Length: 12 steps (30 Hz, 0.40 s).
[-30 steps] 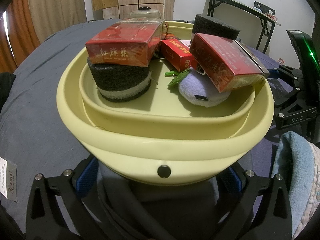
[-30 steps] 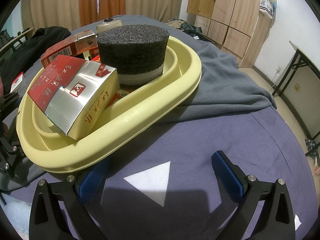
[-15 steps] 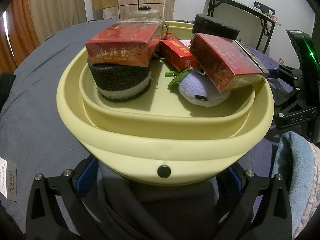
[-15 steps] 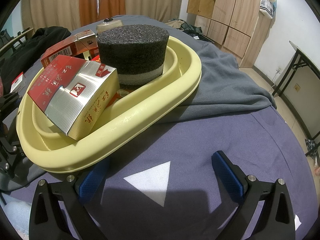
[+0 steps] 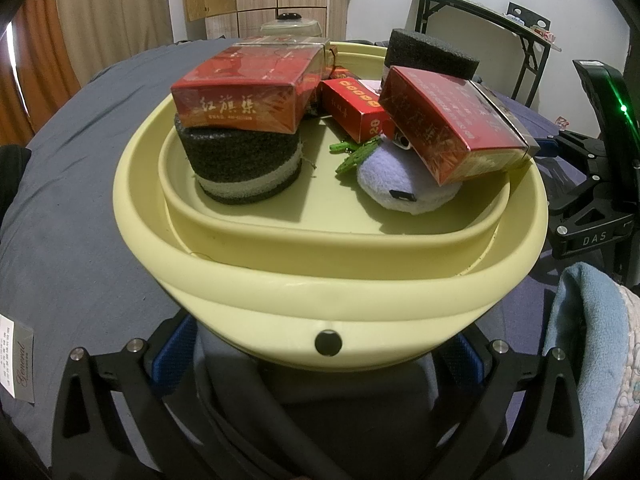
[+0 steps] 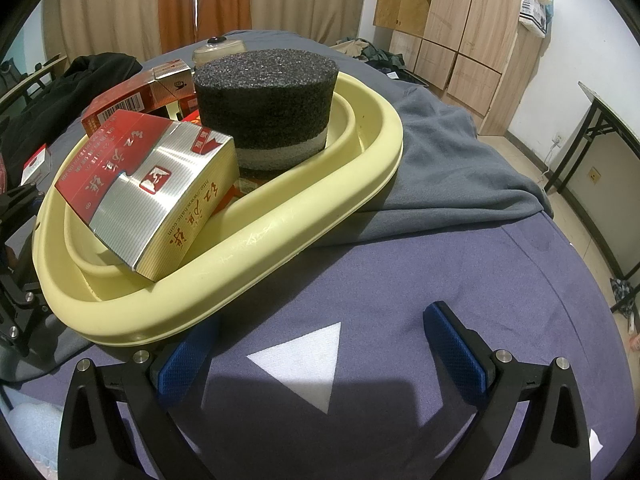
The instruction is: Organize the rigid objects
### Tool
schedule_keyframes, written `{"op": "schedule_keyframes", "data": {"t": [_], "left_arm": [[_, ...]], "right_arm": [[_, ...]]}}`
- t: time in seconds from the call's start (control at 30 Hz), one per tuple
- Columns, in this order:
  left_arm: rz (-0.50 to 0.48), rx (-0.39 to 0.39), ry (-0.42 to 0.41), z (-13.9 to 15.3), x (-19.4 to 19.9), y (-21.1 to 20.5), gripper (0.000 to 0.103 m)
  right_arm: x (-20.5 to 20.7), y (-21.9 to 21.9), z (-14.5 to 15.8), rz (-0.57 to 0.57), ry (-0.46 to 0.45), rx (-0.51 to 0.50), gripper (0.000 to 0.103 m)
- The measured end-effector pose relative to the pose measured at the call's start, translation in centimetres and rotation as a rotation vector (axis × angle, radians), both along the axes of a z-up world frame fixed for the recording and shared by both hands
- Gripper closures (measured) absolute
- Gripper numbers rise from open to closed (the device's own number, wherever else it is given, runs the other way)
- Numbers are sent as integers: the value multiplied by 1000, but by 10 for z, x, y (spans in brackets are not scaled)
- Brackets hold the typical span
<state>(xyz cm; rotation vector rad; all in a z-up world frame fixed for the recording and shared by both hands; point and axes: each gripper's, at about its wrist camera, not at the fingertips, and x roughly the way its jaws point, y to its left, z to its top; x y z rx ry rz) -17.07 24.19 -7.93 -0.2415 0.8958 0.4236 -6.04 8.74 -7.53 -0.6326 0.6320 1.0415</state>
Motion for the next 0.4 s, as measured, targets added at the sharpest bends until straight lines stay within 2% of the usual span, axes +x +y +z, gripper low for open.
{"op": "schedule_keyframes", "data": {"t": [0.4], "left_arm": [[-1, 1, -3, 1, -1, 0, 0]], "right_arm": [[0, 0, 0, 0, 0, 0, 0]]}}
